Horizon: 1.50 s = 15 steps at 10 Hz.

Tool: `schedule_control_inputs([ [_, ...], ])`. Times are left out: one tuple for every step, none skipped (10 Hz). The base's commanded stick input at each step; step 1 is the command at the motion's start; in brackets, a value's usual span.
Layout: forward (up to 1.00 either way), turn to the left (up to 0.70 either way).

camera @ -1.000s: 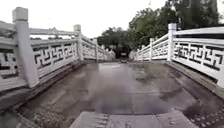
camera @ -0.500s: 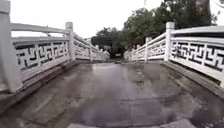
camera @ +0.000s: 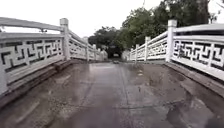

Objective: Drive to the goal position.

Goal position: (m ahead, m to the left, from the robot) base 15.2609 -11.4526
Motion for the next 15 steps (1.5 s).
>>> schedule_control_inputs([
  [0.03, 0.01],
  [0.03, 0.01],
  [0.03, 0.01],
  [0.03, 0.01],
  [0.03, 0.01],
  [0.03, 0.01],
  [0.03, 0.01],
  [0.03, 0.01],
  [0.03, 0.01],
  [0.03, 0.01],
  [0.03, 0.01],
  [0.03, 0.01],
  [0.03, 0.01],
  [0.03, 0.01],
  [0.03, 0.01],
])
